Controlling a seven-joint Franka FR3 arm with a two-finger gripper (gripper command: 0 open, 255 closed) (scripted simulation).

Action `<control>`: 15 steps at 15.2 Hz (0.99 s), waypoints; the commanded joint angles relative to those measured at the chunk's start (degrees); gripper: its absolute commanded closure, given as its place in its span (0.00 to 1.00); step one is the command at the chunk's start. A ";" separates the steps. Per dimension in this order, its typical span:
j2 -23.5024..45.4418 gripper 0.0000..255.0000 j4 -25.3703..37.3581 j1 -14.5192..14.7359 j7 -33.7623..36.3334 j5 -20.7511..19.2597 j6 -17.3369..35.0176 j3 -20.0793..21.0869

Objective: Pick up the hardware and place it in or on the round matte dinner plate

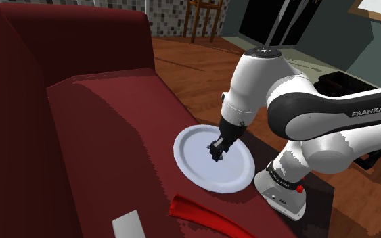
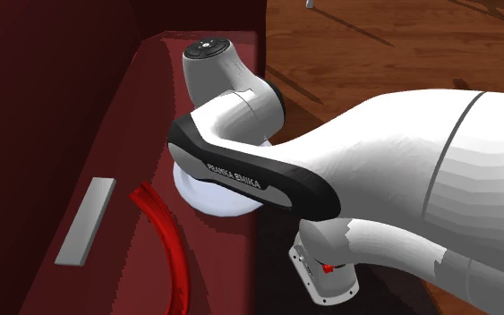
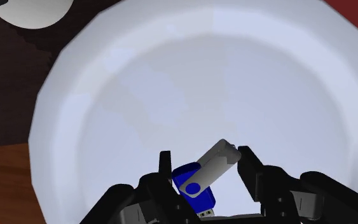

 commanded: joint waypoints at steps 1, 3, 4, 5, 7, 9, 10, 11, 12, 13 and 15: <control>0.00 0.00 0.00 0.00 0.00 0.00 0.00 0.00; 0.00 0.00 0.00 0.00 0.00 0.00 0.00 0.00; 0.00 0.00 0.00 0.00 0.00 0.00 0.00 0.00; 0.00 0.00 0.00 0.00 0.00 0.00 0.00 0.00; -0.96 0.00 1.42 -0.18 0.06 -0.62 -2.35 -0.67; -2.39 0.00 4.50 -0.58 0.20 -1.82 -6.82 -1.95; -2.80 0.00 5.78 -0.74 0.26 -2.28 -8.49 -2.43; -2.80 0.00 5.78 -0.73 0.26 -2.28 -8.49 -2.43; -2.80 0.00 5.78 -0.73 0.26 -2.28 -8.49 -2.43; -2.80 0.00 5.77 -0.73 0.26 -2.28 -8.49 -2.43; -2.80 0.00 5.78 -0.73 0.26 -2.28 -8.49 -2.43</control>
